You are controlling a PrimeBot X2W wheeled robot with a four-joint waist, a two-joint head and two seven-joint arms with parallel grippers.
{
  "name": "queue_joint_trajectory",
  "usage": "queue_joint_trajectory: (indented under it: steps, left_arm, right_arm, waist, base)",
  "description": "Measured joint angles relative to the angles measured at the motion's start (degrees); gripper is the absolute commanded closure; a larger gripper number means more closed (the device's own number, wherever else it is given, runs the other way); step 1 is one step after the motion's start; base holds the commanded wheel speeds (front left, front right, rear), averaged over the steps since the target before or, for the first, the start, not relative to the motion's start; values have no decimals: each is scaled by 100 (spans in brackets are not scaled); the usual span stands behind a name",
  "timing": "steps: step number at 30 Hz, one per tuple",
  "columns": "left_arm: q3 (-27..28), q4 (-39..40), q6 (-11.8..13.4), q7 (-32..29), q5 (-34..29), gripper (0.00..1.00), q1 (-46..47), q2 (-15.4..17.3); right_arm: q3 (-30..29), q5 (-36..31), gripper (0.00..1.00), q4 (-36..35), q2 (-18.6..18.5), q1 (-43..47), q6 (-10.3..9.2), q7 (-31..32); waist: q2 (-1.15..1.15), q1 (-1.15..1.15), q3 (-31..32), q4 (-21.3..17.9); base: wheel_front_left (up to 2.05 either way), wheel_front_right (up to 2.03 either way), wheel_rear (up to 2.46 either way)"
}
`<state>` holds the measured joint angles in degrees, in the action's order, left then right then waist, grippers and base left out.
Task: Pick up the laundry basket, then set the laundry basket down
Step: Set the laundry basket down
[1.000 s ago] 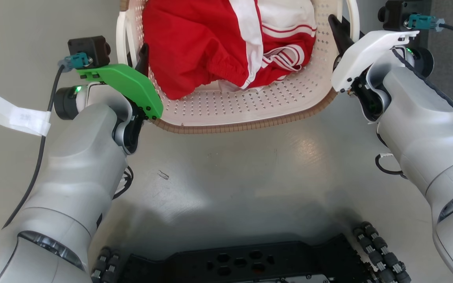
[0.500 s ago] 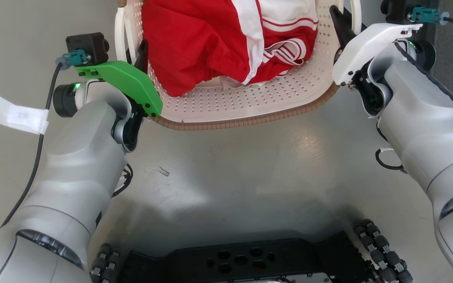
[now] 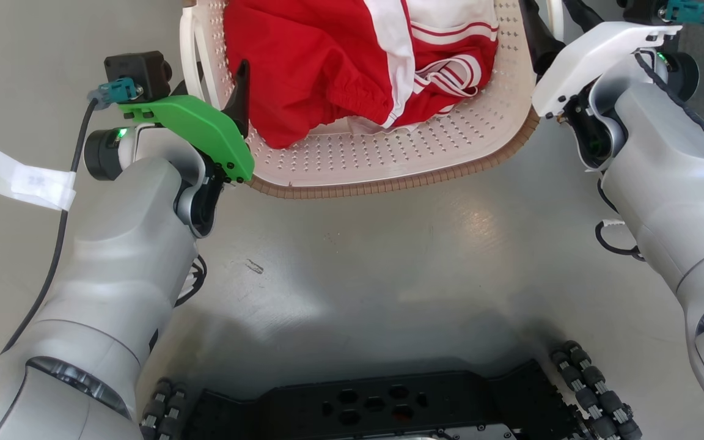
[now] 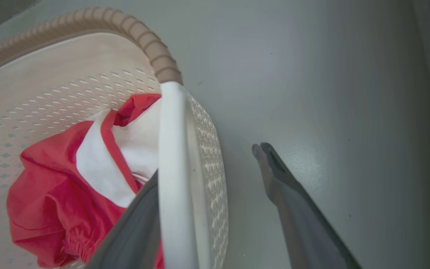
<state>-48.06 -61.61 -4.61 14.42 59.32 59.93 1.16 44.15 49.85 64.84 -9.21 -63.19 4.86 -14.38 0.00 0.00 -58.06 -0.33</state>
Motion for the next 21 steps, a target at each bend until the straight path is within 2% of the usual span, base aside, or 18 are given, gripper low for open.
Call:
queue_joint_trajectory:
  steps: [21]
  left_arm:
    - [170,-177,10,0,97,0,-43,0]
  right_arm:
    - [-188,-229,0,-103,51,236,-36,-5]
  waist:
    - [0,0,418,4]
  base:
    - [0,0,0]
